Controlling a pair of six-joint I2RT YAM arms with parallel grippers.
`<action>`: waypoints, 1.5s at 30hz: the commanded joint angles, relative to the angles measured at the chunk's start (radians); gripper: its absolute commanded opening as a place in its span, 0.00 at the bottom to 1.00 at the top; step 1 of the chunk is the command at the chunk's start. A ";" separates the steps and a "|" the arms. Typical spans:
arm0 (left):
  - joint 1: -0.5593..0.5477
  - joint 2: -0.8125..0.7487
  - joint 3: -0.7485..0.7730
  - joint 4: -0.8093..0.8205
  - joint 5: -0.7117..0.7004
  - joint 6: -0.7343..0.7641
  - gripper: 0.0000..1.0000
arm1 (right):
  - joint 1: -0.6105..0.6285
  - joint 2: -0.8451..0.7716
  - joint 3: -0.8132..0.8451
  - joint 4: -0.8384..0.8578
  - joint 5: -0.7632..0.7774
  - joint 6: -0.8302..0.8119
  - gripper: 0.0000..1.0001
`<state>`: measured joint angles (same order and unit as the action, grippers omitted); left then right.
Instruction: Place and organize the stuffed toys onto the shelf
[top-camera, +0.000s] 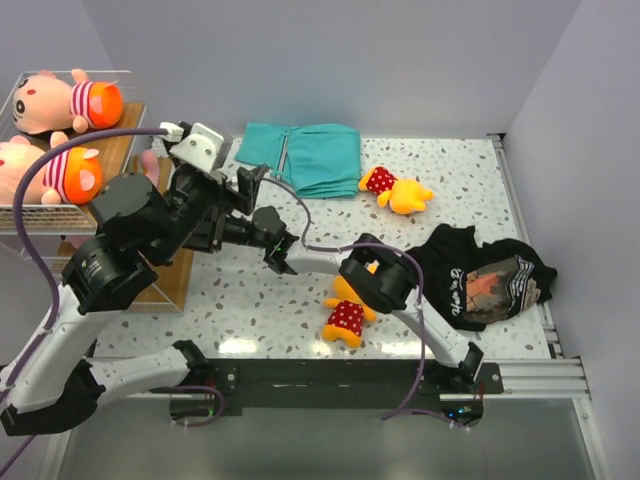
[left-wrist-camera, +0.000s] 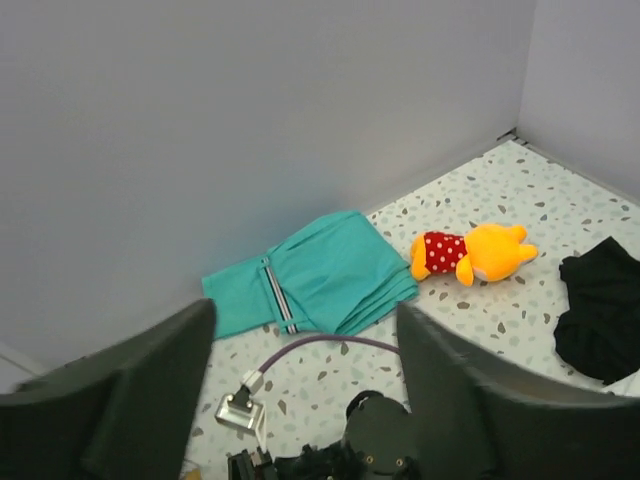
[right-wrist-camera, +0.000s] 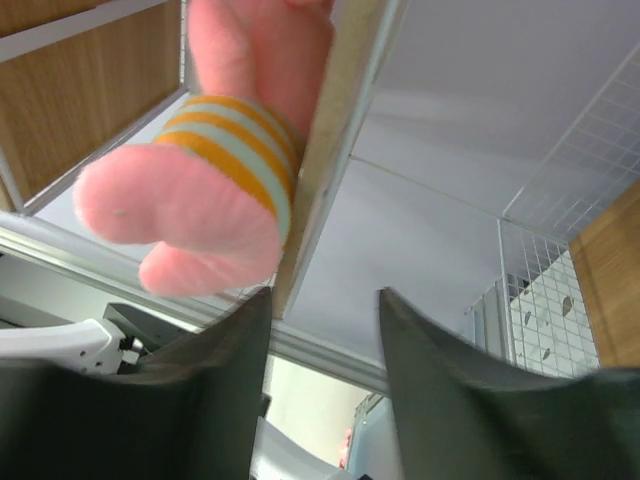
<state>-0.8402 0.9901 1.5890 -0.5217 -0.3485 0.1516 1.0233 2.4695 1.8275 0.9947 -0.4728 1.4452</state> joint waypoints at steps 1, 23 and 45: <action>-0.003 0.022 0.003 -0.067 -0.156 0.080 0.57 | -0.023 -0.158 -0.135 0.103 -0.052 -0.022 0.39; 0.035 0.182 -0.251 -0.509 -0.704 -0.029 0.00 | -0.353 -0.630 -0.741 -0.298 -0.007 -0.407 0.00; 0.308 0.082 -0.356 -0.399 -0.796 0.178 0.00 | -0.364 -0.653 -0.720 -0.401 0.023 -0.474 0.00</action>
<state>-0.5667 1.0771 1.2694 -1.0992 -1.1316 0.1562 0.6651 1.8580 1.0901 0.5980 -0.4778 1.0088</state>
